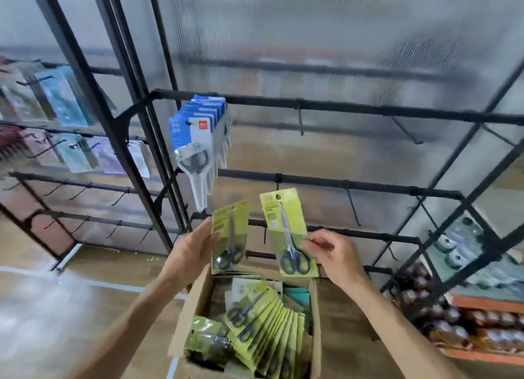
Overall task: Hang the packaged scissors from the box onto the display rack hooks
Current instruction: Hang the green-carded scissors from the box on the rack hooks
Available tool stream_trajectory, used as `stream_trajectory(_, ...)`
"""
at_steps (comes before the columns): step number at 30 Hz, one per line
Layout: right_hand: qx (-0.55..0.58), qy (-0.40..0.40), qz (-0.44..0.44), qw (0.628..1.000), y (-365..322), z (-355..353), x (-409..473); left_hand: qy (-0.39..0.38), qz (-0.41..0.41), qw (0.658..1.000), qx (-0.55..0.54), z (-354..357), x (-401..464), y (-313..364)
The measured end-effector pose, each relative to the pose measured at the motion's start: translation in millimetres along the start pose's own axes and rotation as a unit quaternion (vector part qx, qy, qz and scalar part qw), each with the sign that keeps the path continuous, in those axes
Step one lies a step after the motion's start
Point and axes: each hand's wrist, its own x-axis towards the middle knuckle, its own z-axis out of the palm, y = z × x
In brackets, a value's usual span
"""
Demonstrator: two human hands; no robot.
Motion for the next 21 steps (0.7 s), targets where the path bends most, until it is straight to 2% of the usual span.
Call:
stream_trajectory(5, 0.086, 0.018, -0.015, 0.996, -51.7, -32.4, 20.5, 0.053, 0.019, 0.997, 0.051, -33.3, 23.7, 39.3)
stream_trajectory(10, 0.194, 0.028, 0.055, 0.979, -75.4, -49.5, 35.5, 0.063, 0.051, 0.993, 0.084, -56.3, 56.4, 67.0)
stream_trajectory(16, 0.201, 0.059, 0.101, 0.973, -76.1, -49.2, 58.8, 0.041, 0.109, 0.991, 0.066, -58.9, 82.7, 78.9)
stream_trajectory(21, 0.182, 0.077, 0.122, 0.973, -74.3, -42.2, 78.0, 0.030, 0.131, 0.990, 0.040, -54.0, 104.9, 56.0)
